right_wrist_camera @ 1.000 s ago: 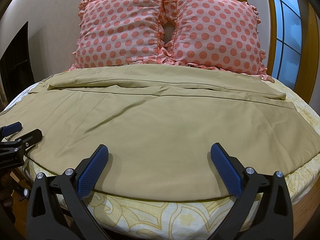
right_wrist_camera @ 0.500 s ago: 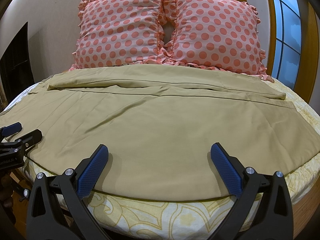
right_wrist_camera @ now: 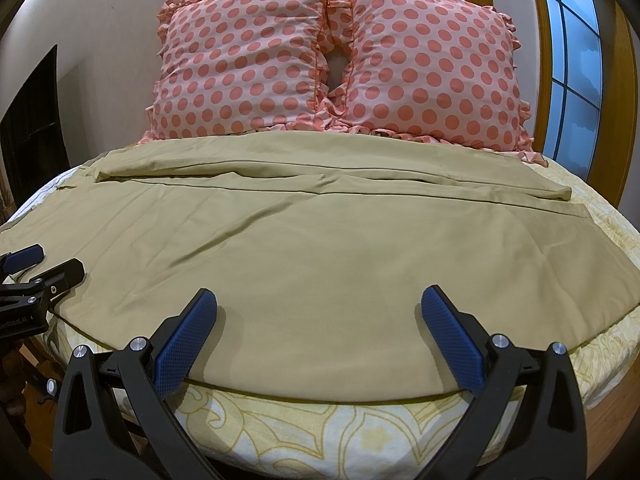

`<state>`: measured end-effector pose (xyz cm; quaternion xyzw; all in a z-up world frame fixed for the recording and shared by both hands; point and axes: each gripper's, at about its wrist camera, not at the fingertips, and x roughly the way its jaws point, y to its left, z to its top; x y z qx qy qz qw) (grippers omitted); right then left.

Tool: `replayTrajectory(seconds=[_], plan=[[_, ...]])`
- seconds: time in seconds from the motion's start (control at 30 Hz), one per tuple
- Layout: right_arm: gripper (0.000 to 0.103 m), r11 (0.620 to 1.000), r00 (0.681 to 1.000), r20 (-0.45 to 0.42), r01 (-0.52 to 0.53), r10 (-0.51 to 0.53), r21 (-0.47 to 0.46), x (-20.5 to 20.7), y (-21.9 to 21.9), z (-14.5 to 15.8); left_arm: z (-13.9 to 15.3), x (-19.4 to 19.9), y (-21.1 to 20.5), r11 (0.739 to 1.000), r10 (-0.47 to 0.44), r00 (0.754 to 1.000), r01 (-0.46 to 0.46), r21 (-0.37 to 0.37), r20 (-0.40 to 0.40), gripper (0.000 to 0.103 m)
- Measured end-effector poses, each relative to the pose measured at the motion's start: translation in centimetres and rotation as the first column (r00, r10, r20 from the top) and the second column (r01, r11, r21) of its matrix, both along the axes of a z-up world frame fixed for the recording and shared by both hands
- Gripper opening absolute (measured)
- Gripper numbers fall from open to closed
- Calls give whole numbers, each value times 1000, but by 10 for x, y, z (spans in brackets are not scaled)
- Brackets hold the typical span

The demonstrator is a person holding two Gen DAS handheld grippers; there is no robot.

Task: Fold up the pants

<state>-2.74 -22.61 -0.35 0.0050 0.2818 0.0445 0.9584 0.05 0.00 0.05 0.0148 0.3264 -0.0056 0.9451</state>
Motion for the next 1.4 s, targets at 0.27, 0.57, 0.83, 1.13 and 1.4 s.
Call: replayTrajectory(seconds=[0.27, 0.57, 0.83, 1.13, 1.4], plan=[[102, 999, 996, -93, -6, 10, 44, 23, -27, 22, 6, 7, 3, 1000, -28, 999, 28, -3, -40, 101], [89, 873, 872, -270, 459, -409, 162, 208, -187, 79, 47, 28, 32, 997, 51, 998, -48, -58, 48, 101], [64, 664, 623, -497, 739, -604, 119, 348, -255, 30, 58, 46, 28, 998, 57, 995, -56, -18, 81, 101], [23, 753, 690, -389, 658, -610, -14, 345, -252, 6, 49, 55, 30, 999, 45, 997, -44, -16, 67, 101], [4, 653, 877, -258, 476, -406, 589, 220, -305, 10, 58, 40, 51, 994, 70, 990, -59, -95, 120, 101]])
